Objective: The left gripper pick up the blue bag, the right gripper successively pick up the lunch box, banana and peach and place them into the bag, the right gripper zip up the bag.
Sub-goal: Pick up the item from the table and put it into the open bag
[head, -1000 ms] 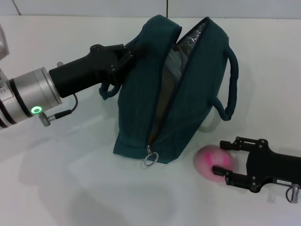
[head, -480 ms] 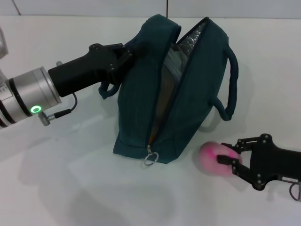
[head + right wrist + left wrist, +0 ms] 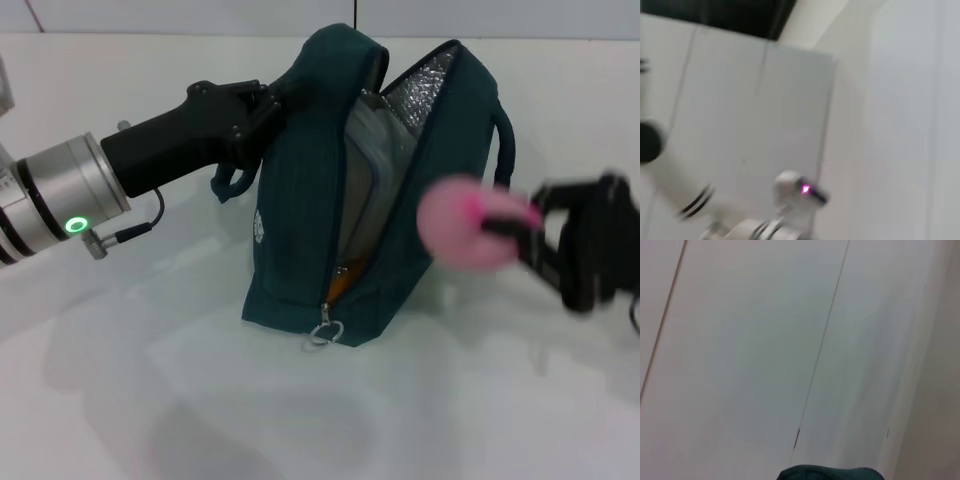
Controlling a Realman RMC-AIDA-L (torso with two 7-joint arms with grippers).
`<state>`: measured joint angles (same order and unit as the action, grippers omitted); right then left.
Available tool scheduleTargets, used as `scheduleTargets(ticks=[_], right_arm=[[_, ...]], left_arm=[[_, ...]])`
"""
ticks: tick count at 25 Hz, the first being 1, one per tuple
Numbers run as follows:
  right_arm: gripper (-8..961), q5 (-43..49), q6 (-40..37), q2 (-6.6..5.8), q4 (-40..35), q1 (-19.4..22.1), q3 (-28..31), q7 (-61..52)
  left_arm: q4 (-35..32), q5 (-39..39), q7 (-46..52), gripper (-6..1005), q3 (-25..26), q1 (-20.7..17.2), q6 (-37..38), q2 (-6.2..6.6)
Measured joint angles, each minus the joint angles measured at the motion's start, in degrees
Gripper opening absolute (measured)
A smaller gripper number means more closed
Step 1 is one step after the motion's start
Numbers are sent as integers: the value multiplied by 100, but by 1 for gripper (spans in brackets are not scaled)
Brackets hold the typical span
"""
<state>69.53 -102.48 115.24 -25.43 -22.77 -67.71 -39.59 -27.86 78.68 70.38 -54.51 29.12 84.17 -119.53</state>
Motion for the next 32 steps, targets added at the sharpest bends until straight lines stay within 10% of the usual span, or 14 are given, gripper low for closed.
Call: scheduleTargets(ticks=[11,22,32], right_arm=[[100,20,1312,-10,-792,-1093,-334,-2119],[179,433,1857,26,-1128,-1077,-523,-2537],[582,232,1782,26,-1484,-654,-523,-2518]], left_arm=[[19,3,-15,37,-26,3,14,0],[52,-7,-24,38,-24,9,81,0],[52,14,-25,38,-24,-15,92,0]])
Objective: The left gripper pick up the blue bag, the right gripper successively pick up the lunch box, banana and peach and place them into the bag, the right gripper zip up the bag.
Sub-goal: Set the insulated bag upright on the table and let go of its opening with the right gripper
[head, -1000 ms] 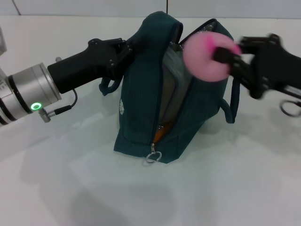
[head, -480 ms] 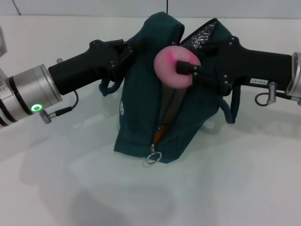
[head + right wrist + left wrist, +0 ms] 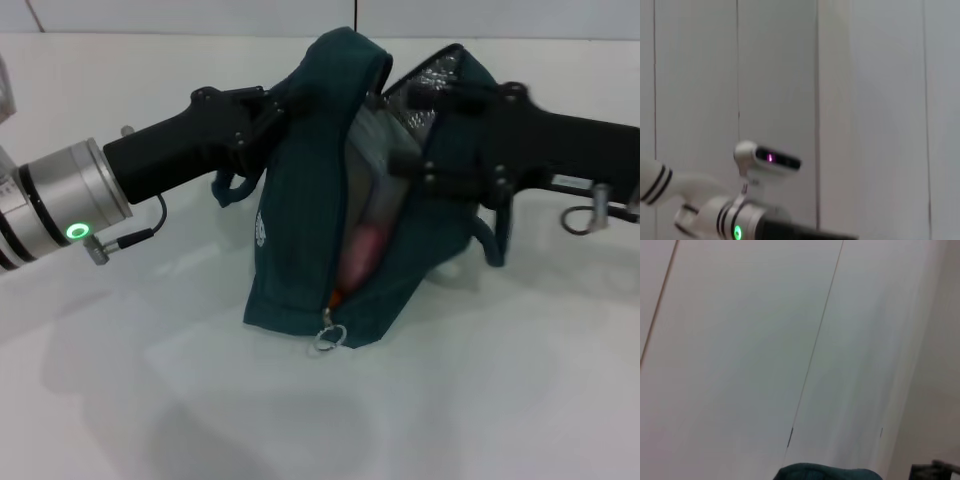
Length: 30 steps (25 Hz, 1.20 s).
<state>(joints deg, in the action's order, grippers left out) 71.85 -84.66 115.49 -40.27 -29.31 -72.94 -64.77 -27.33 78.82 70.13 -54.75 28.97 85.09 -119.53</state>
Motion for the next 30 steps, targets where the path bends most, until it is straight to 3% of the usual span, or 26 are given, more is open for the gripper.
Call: scheduleTargets(ticks=[6,10,15,20,25,30], right_arm=[[728,-20,-269,-78,-747,956,59,-51],[718,488,-166,-127,-718,1354,197,-153],[678,1366,252,-64,-428,1154,164,-546],[632,1474,427,-30,56,772,87,-573],[398,1467,405,-26,168,670,98,-529],[228,1190,253,-27,188,756,161,-167]], left_arm=[[0,-7,0,38,0,-41,0,0],[10,-3,1,38,1,-42,0,0],[18,6,1,38,-4,-15,17,-5],[18,3,1,38,-9,-8,72,-10],[70,-28,-32,38,-9,-10,75,-18],[174,-33,-170,38,17,8,78,-17]])
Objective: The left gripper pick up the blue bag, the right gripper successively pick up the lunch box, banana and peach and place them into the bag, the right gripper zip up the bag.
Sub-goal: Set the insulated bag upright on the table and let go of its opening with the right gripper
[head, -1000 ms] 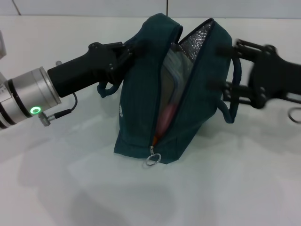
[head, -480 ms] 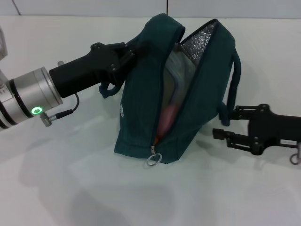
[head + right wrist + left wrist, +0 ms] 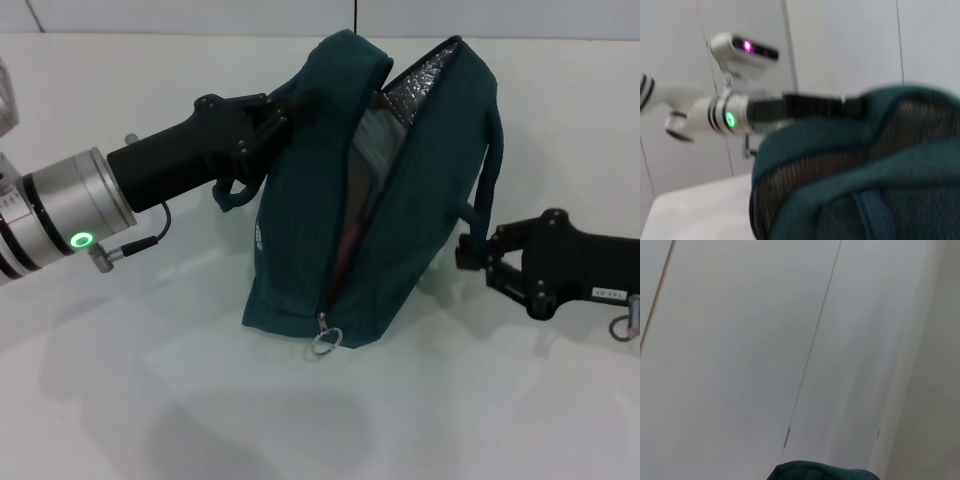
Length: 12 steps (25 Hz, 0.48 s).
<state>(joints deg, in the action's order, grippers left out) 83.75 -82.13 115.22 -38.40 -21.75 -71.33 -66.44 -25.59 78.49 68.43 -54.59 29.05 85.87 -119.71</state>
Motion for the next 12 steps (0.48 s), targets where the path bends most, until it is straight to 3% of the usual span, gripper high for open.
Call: scheduleTargets(ticks=[6,9,12], right_arm=[[72,-1013,-858,-8,470,230,488,1162],[72,-1281,-1201,-31,845,210,1009,1418],[71,-1279,-1283,-106,880,174,1111,1287]], left_arm=[[348,-259,-335,38,2,3,18,-1],[752,-627,-823,38,-8,-25,202,-12],[1229,-862,-1584,38,-14,-27,593,-30]])
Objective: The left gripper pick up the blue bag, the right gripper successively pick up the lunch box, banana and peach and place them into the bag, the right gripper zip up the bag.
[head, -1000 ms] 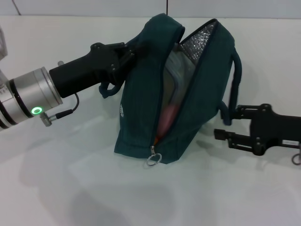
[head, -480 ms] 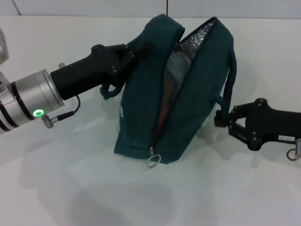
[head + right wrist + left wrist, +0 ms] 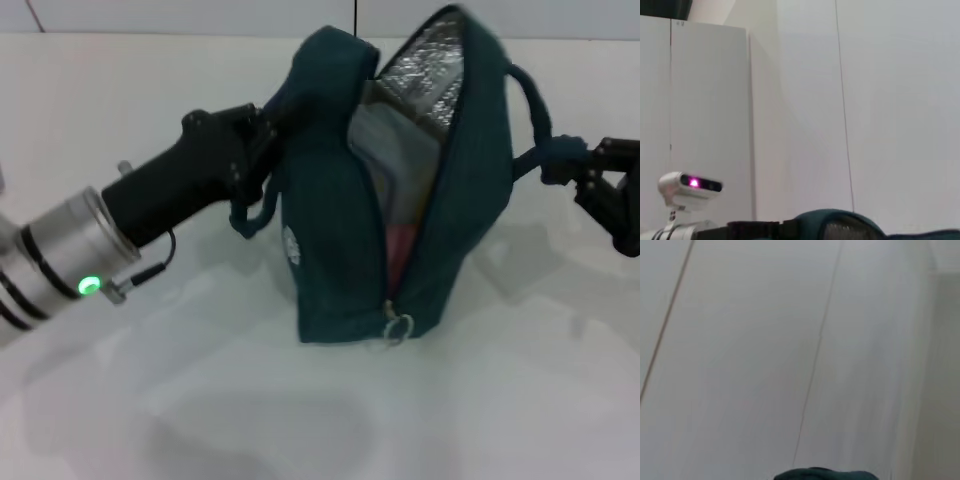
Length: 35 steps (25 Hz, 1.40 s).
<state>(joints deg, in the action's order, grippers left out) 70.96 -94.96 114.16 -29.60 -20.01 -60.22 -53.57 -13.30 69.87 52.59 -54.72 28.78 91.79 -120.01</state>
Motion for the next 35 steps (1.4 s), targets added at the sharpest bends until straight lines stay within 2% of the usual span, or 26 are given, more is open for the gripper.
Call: scheduleTargets(ticks=[3,4,10,21,24,28,30,35], right_arm=[[71,9,-53,-138,-136,-51,-38,-452],[70,40,-53,-242,-247,-113,-46,-863],[85,579,-5,-370,-315,-414,-25,-1469],[142,702,35,-200,-446,-308,104,-1432],[157,694,6,-158,-456,-217,375,-1418],[231,673,-413,47,-464,-137,1146,-1225],[268,710,-845,95,-480,-80,1337,-1075],[360,1787,-1571,-42,-693,-39,1316,-946]], left_arm=[[384,-62,-626,38,-2,-12,304,-29],[384,-62,-626,38,-2,-12,304,-29],[928,-31,-1353,38,-21,25,338,-53],[1135,-84,-1625,39,-2,2,223,-67],[1137,-85,-1649,39,-10,8,219,-67],[1137,-87,-1672,39,3,4,206,-67],[1137,-91,-1678,39,2,23,167,-67],[1137,-92,-1682,39,-8,60,93,-61]])
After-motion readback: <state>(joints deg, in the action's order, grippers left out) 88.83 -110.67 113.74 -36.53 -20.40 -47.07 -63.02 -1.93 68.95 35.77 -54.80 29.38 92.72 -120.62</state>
